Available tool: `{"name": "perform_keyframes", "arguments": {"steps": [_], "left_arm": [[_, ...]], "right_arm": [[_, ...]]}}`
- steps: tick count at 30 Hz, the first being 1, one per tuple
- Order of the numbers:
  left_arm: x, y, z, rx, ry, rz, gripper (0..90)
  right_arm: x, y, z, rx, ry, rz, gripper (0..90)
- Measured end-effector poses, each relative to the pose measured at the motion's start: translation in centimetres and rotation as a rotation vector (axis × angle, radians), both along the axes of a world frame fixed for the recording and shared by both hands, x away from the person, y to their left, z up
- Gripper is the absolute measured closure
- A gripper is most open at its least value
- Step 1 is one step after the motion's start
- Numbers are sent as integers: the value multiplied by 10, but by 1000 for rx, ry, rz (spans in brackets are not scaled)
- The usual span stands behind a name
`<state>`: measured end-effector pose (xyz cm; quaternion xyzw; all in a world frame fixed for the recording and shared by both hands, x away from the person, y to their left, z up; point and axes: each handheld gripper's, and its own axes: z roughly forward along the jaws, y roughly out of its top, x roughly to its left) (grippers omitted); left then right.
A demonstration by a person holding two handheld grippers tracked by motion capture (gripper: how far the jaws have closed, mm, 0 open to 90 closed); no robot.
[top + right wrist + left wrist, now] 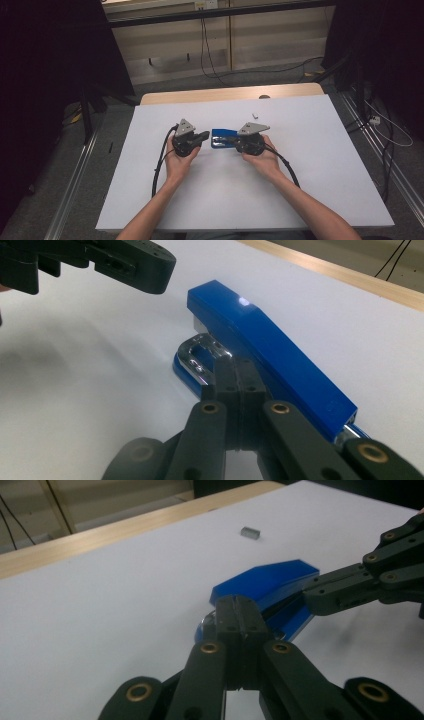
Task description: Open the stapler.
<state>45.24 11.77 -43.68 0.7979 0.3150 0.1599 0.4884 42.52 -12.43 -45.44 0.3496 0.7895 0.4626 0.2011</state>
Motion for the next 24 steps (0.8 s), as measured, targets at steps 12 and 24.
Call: {"name": "perform_keyframes", "arguments": {"steps": [12,24], "left_arm": [[9,2,-10,35,9,23,900],[11,-2,-17,43,37,18,900]], "right_arm": [[9,9,-7,-79,33,-11,900],[12,10,-8,-86,70,-15,900]]}}
